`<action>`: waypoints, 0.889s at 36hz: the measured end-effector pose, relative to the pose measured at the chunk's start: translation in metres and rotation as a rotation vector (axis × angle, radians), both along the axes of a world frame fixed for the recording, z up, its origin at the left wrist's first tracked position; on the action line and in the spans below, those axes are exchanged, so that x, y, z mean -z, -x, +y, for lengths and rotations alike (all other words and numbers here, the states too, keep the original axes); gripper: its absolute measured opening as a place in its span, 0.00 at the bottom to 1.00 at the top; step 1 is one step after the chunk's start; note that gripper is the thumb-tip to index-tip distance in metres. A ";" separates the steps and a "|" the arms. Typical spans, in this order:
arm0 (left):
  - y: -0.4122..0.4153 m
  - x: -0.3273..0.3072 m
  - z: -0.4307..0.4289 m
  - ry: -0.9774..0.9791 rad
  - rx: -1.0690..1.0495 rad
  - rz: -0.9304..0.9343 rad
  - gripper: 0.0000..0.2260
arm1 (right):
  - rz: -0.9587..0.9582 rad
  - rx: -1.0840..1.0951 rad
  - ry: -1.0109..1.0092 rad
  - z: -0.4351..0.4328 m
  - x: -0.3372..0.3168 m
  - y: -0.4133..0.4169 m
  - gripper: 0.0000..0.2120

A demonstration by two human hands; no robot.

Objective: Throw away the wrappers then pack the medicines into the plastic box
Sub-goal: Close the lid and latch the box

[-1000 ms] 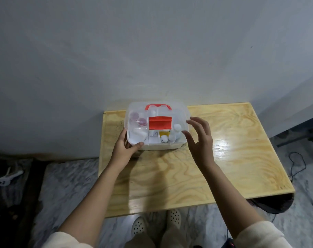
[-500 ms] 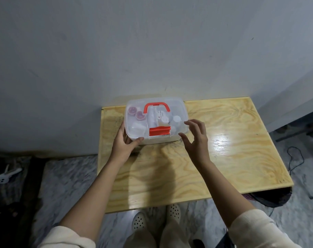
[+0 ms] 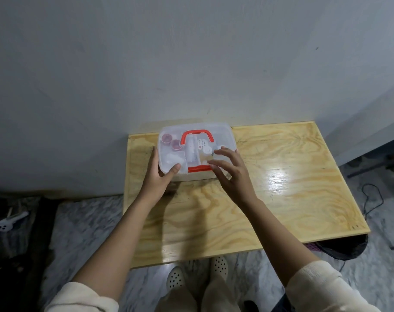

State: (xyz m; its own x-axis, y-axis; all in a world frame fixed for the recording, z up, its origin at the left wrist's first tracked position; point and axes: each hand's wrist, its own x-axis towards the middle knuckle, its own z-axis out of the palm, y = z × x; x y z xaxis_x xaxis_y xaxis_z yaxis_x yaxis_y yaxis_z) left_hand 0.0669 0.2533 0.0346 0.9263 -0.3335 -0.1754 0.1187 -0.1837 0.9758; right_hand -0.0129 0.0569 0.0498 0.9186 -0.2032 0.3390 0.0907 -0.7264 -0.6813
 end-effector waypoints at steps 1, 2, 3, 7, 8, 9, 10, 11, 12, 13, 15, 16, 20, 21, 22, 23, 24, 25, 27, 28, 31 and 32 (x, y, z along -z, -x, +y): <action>0.000 -0.001 0.000 -0.003 -0.001 0.002 0.35 | 0.001 -0.010 -0.007 -0.001 0.001 0.001 0.11; -0.001 0.000 0.000 -0.007 -0.003 0.005 0.36 | 0.004 -0.017 -0.012 -0.001 0.002 0.002 0.11; -0.002 0.000 0.001 -0.008 -0.001 0.010 0.37 | 0.010 -0.023 -0.014 -0.002 0.002 0.003 0.11; -0.005 0.001 0.003 -0.022 0.009 0.010 0.39 | 0.026 -0.041 -0.004 -0.004 0.002 0.003 0.12; -0.006 0.001 0.004 -0.031 0.011 0.012 0.39 | 0.022 -0.041 0.023 -0.005 0.002 0.003 0.12; -0.006 0.001 0.004 -0.037 0.015 0.012 0.40 | 0.020 -0.037 0.057 -0.005 0.002 0.002 0.13; -0.007 0.000 0.005 -0.043 0.019 0.011 0.40 | 0.024 -0.031 0.094 -0.006 0.003 0.000 0.14; -0.007 0.000 0.005 -0.047 0.021 0.010 0.40 | 0.038 -0.025 0.129 -0.007 0.003 -0.002 0.16; -0.007 0.001 0.005 -0.049 0.021 0.009 0.40 | 0.058 -0.021 0.161 -0.007 0.004 -0.003 0.19; -0.008 0.001 0.005 -0.052 0.022 0.009 0.40 | 0.085 -0.025 0.194 -0.007 0.004 -0.006 0.23; -0.009 0.002 0.006 -0.059 0.024 0.006 0.40 | 0.144 -0.046 0.282 -0.007 0.003 -0.010 0.28; -0.009 0.002 0.006 -0.060 0.024 0.005 0.40 | 0.169 -0.057 0.333 -0.006 0.001 -0.013 0.30; -0.007 0.000 0.003 -0.049 0.023 -0.009 0.39 | 0.224 -0.064 0.458 -0.004 -0.001 -0.019 0.34; -0.006 -0.001 0.002 -0.045 0.022 -0.009 0.38 | 0.230 -0.059 0.470 -0.004 0.000 -0.020 0.34; -0.005 -0.001 0.002 -0.040 0.022 -0.010 0.38 | 0.232 -0.053 0.482 -0.004 0.002 -0.020 0.35; -0.005 0.000 0.002 -0.037 0.022 -0.010 0.38 | 0.232 -0.047 0.491 -0.004 0.003 -0.020 0.35; -0.005 0.000 0.002 -0.035 0.022 -0.013 0.37 | 0.230 -0.043 0.497 -0.004 0.004 -0.020 0.34; -0.005 0.001 0.002 -0.035 0.021 -0.012 0.37 | 0.227 -0.042 0.500 -0.004 0.005 -0.020 0.34; -0.005 0.001 0.002 -0.034 0.017 -0.011 0.38 | 0.220 -0.045 0.502 -0.004 0.005 -0.020 0.34; -0.004 0.001 0.002 -0.033 0.015 -0.014 0.37 | 0.217 -0.044 0.505 -0.003 0.006 -0.020 0.34; -0.002 -0.001 0.000 -0.019 0.014 -0.027 0.36 | 0.201 -0.032 0.517 -0.001 0.007 -0.020 0.33; -0.002 -0.001 0.000 -0.016 0.015 -0.028 0.35 | 0.194 -0.028 0.517 -0.001 0.008 -0.019 0.33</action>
State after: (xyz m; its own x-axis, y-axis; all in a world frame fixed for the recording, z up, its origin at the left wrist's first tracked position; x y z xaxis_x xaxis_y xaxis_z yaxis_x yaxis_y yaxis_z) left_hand 0.0690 0.2533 0.0356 0.9257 -0.3449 -0.1550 0.0885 -0.2007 0.9756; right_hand 0.0060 0.0563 0.0423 0.9768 -0.0295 0.2122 0.0234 -0.9698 -0.2427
